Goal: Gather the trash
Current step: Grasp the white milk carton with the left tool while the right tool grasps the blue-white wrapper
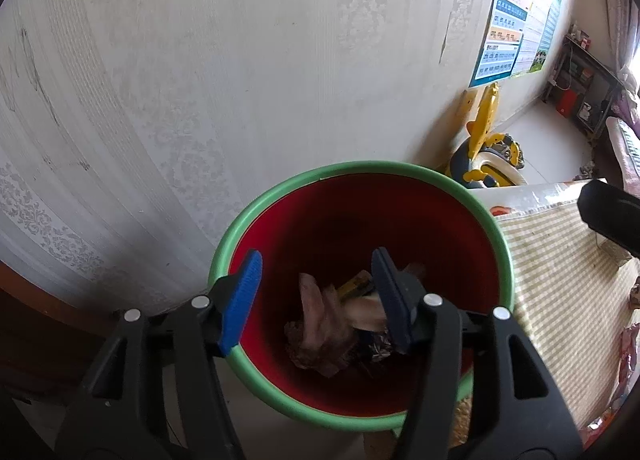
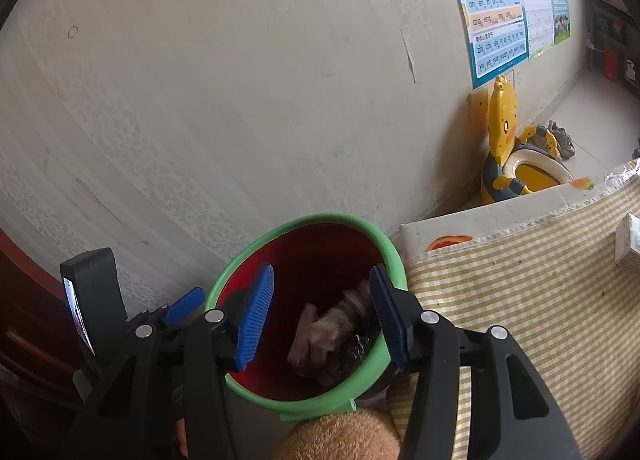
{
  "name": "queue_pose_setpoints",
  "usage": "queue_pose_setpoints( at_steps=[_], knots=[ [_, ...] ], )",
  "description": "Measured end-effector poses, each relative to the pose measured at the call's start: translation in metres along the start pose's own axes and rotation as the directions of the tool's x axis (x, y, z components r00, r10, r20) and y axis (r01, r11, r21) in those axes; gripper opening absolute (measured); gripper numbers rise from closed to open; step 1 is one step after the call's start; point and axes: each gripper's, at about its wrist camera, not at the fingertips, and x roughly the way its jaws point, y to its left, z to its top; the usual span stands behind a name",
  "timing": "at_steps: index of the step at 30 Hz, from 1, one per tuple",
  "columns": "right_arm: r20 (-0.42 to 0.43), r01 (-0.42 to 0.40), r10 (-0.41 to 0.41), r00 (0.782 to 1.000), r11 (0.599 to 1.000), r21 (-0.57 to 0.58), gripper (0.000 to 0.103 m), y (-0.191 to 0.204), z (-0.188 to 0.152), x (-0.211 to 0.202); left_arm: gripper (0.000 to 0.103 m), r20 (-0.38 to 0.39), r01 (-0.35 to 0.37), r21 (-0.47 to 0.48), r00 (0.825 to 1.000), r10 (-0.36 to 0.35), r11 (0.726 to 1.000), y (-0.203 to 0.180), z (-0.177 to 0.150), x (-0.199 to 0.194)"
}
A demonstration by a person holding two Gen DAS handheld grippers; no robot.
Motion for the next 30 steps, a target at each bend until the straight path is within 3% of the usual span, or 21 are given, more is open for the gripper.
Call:
queue_pose_setpoints(
  at_steps=[6, 12, 17, 21, 26, 30],
  knots=[
    [0.03, 0.037, -0.038, 0.999, 0.998, 0.042, 0.05, -0.025, -0.011, -0.04, 0.055, 0.018, 0.063, 0.039, 0.998, -0.064, 0.997, -0.026, -0.003, -0.021],
    [0.049, 0.16, -0.166, 0.985, 0.98, 0.118, 0.05, -0.08, -0.046, -0.102, 0.055, 0.01, 0.188, 0.127, 0.982, -0.191, 0.974, -0.08, -0.015, -0.049],
    [0.019, 0.309, -0.322, 0.946, 0.92, 0.241, 0.05, -0.149, -0.092, -0.163, 0.055, -0.022, 0.3, 0.213, 0.953, -0.302, 0.93, -0.129, -0.031, -0.074],
    [-0.039, 0.399, -0.41, 0.911, 0.855, 0.331, 0.051, -0.195, -0.135, -0.196, 0.055, -0.074, 0.389, 0.26, 0.921, -0.384, 0.884, -0.167, -0.051, -0.09],
    [-0.111, 0.395, -0.387, 0.915, 0.813, 0.428, 0.056, -0.23, -0.185, -0.212, 0.062, -0.159, 0.484, 0.37, 0.874, -0.459, 0.793, -0.211, -0.088, -0.112],
    [-0.169, 0.372, -0.332, 0.928, 0.813, 0.448, 0.062, -0.238, -0.209, -0.196, 0.067, -0.208, 0.516, 0.404, 0.856, -0.474, 0.755, -0.228, -0.11, -0.123]
  ],
)
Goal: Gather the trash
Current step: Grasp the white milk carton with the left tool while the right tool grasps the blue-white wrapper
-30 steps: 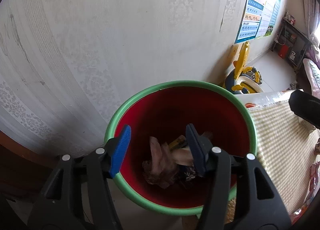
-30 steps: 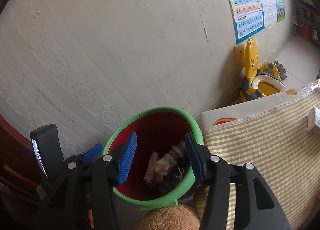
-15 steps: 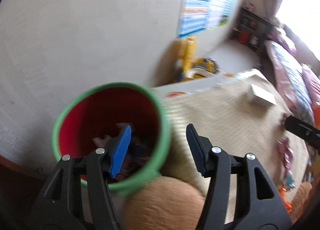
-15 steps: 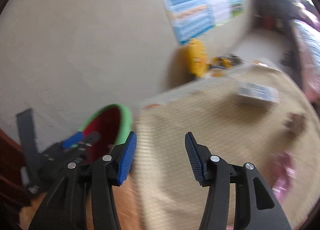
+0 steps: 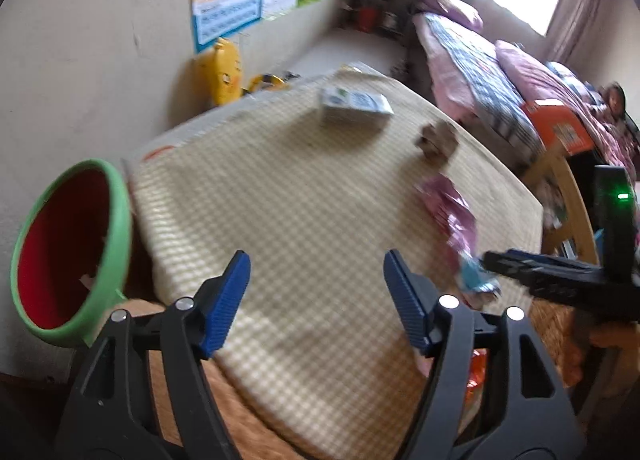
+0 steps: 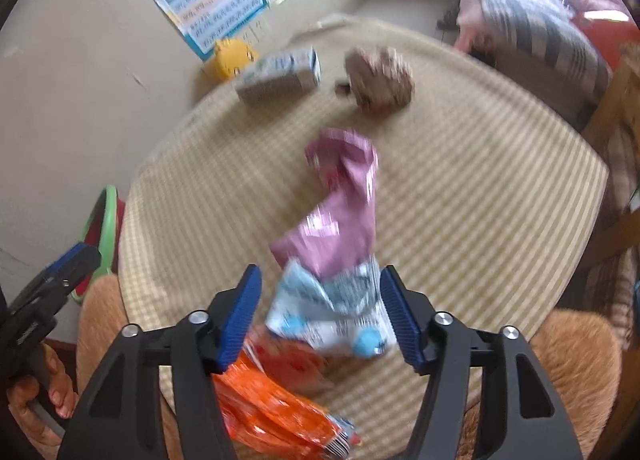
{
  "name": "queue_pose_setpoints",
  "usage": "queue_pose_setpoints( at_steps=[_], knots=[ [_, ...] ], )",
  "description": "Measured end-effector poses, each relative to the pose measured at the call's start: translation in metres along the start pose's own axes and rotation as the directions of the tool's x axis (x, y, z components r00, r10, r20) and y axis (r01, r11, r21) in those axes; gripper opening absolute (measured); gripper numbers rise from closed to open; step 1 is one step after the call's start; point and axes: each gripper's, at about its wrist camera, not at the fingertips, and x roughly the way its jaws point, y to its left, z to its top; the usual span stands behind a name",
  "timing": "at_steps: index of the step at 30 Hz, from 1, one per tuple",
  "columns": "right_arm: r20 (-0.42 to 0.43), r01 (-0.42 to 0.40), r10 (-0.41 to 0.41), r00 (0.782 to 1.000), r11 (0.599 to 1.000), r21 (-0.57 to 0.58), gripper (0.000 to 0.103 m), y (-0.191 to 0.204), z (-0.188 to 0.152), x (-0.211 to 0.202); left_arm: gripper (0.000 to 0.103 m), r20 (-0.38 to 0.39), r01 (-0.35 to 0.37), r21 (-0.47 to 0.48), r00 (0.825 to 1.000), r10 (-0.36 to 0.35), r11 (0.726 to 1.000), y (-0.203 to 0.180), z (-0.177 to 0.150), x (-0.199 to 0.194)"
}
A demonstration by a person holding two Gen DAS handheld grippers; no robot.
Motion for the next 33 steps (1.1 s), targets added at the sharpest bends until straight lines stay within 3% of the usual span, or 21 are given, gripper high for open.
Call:
queue_pose_setpoints(
  at_steps=[3, 5, 7, 8, 9, 14, 19, 24, 26, 30, 33],
  knots=[
    [-0.047, -0.023, 0.023, 0.999, 1.0, 0.015, 0.063, -0.001, -0.006, 0.015, 0.069, -0.022, 0.016, 0.011, 1.0, -0.016, 1.0, -0.011, -0.005, 0.003],
    [-0.053, -0.024, 0.024, 0.998, 1.0, 0.006, 0.055, -0.002, -0.007, 0.018, 0.069, -0.026, 0.008, 0.03, 1.0, -0.007, 1.0, -0.018, -0.007, 0.006],
    [-0.05, -0.035, 0.035, 0.998, 0.999, -0.002, 0.041, 0.0, -0.007, 0.018, 0.069, -0.024, 0.001, 0.036, 1.0, 0.0, 0.999, -0.022, -0.005, 0.008],
    [-0.036, -0.042, 0.042, 0.998, 0.999, -0.01, 0.025, 0.0, -0.007, 0.014, 0.069, -0.022, -0.001, 0.037, 1.0, 0.002, 0.999, -0.026, -0.004, 0.01],
    [-0.03, -0.044, 0.043, 0.999, 0.999, -0.012, 0.018, -0.001, -0.007, 0.011, 0.069, -0.019, -0.006, 0.038, 1.0, 0.007, 0.999, -0.027, -0.003, 0.011],
    [0.075, -0.046, 0.049, 0.996, 0.998, -0.034, 0.016, -0.006, -0.009, -0.016, 0.069, 0.011, -0.085, 0.086, 0.996, 0.084, 0.993, -0.042, 0.01, 0.028],
    [0.11, -0.059, 0.062, 0.992, 0.998, -0.022, 0.016, -0.015, -0.01, -0.024, 0.069, 0.064, -0.154, 0.133, 0.987, 0.146, 0.979, -0.049, 0.04, 0.046],
    [0.071, -0.124, 0.123, 0.99, 0.992, 0.013, 0.021, -0.025, -0.006, -0.014, 0.074, 0.1, -0.126, 0.247, 0.989, 0.104, 0.961, -0.051, 0.088, 0.074],
    [0.063, -0.153, 0.151, 0.987, 0.988, 0.028, 0.028, -0.029, -0.005, -0.009, 0.075, 0.084, -0.102, 0.298, 0.993, 0.08, 0.949, -0.05, 0.116, 0.092],
    [0.07, -0.192, 0.187, 0.98, 0.98, 0.057, 0.038, -0.04, -0.003, -0.005, 0.075, 0.091, -0.146, 0.38, 0.989, 0.12, 0.914, -0.051, 0.162, 0.128],
    [0.07, -0.223, 0.218, 0.974, 0.971, 0.084, 0.04, -0.05, 0.0, -0.001, 0.075, 0.082, -0.158, 0.453, 0.987, 0.136, 0.877, -0.057, 0.183, 0.159]
  ],
)
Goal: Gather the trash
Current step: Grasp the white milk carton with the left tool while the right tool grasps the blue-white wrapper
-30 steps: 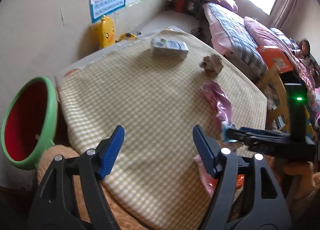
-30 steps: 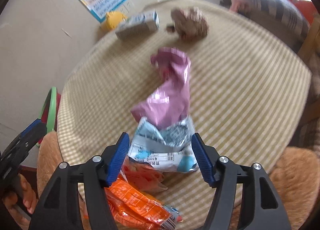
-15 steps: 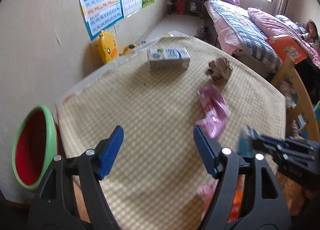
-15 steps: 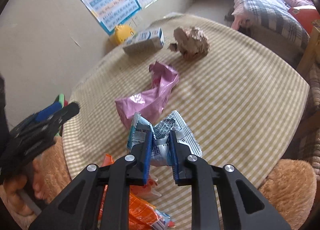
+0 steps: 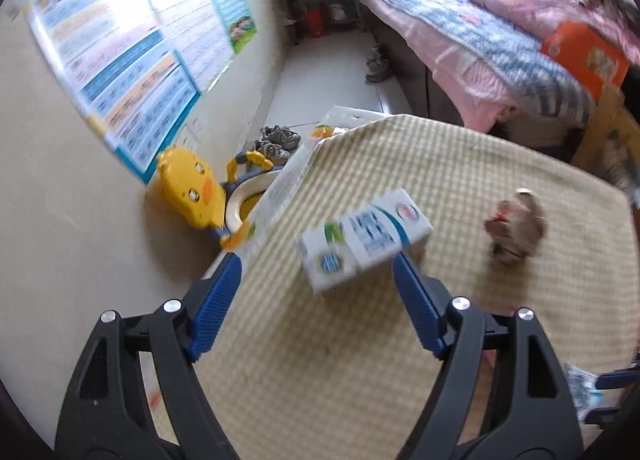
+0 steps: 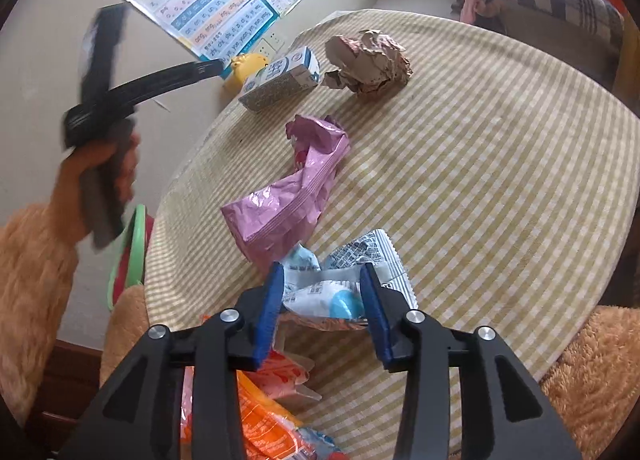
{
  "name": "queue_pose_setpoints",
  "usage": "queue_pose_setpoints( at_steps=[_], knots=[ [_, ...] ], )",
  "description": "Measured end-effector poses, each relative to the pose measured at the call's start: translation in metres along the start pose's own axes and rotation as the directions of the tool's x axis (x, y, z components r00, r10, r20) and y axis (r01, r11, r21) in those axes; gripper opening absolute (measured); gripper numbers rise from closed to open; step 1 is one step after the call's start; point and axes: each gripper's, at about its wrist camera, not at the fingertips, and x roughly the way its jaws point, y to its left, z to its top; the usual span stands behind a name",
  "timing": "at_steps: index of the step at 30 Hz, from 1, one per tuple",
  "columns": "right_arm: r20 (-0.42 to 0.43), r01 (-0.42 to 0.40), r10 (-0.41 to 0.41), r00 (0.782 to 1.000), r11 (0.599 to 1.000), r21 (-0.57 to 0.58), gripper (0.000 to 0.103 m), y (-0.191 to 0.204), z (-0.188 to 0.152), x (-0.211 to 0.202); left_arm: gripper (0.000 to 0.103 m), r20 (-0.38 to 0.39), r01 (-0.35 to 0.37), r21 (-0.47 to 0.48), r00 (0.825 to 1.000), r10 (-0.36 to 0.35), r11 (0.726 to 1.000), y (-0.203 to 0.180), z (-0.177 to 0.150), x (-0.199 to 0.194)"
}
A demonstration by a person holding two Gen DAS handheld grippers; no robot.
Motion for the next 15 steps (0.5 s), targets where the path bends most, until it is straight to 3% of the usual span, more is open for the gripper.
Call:
queue_pose_setpoints(
  at_steps=[7, 15],
  knots=[
    [-0.024, -0.072, 0.075, 0.997, 0.993, 0.092, 0.04, -0.027, 0.009, 0.008, 0.078, -0.075, 0.104, 0.222, 0.993, -0.09, 0.97, -0.025, 0.01, 0.052],
    [-0.045, -0.106, 0.111, 0.993, 0.99, 0.098, 0.04, -0.031, 0.01, 0.011, 0.086, -0.166, 0.161, 0.269, 0.979, -0.119, 0.949, -0.027, 0.02, 0.096]
  ],
)
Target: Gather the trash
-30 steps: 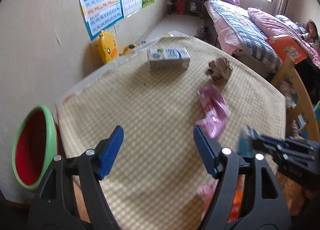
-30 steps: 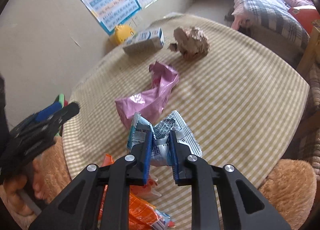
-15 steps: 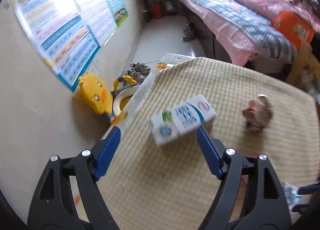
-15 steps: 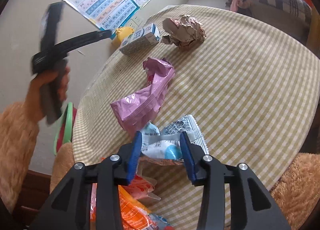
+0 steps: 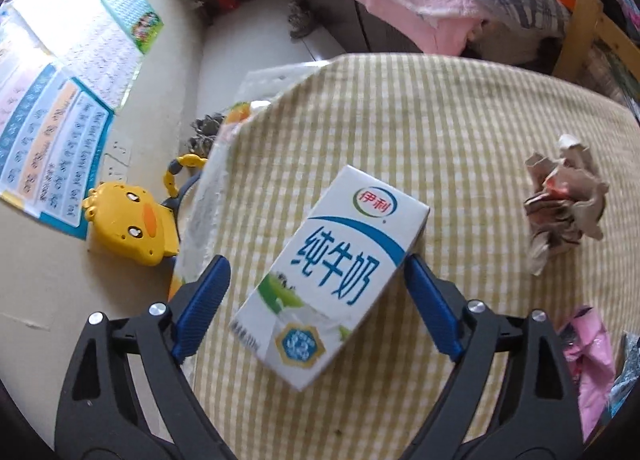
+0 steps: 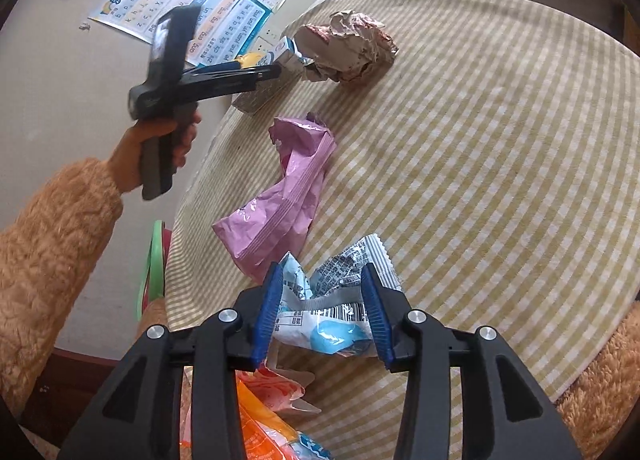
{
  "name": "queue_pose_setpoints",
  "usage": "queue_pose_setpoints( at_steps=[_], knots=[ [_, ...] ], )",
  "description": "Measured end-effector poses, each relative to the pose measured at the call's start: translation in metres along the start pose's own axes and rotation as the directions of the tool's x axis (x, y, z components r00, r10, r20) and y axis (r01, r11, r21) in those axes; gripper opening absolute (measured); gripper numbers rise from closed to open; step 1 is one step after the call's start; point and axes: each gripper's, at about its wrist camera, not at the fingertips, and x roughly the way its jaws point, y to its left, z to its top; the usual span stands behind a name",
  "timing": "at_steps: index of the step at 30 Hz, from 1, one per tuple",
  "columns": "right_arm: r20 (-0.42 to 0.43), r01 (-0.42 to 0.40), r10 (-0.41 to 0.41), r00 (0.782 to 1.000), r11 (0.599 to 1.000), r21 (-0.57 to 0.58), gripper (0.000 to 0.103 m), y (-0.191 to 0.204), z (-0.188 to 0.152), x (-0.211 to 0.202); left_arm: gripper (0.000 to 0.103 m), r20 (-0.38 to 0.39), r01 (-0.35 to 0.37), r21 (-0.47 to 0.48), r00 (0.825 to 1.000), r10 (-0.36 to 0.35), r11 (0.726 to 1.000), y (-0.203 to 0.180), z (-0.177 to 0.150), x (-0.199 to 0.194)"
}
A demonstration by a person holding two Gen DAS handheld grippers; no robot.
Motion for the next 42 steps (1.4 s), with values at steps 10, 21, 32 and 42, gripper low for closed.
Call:
queue_pose_setpoints(
  at_steps=[10, 21, 32, 42],
  knots=[
    [0.011, 0.032, -0.032, 0.999, 0.999, -0.013, 0.04, -0.006, 0.003, -0.002, 0.059, 0.019, -0.019, -0.097, 1.0, 0.021, 0.995, -0.007, -0.015, -0.008],
    [0.024, 0.153, -0.151, 0.988, 0.984, -0.089, 0.058, 0.013, -0.01, 0.011, 0.057, 0.028, -0.108, -0.395, 0.991, 0.129, 0.913, -0.023, -0.094, -0.078],
    [0.01, 0.283, -0.287, 0.958, 0.941, -0.184, 0.066, 0.034, -0.021, 0.035, 0.057, 0.02, -0.081, -0.578, 0.993, 0.114, 0.812, -0.056, -0.165, -0.152],
    [0.03, 0.318, -0.318, 0.948, 0.933, -0.169, 0.065, 0.041, -0.026, 0.023, 0.057, 0.047, -0.068, -0.658, 0.99, 0.131, 0.75, -0.057, -0.192, -0.186]
  ],
)
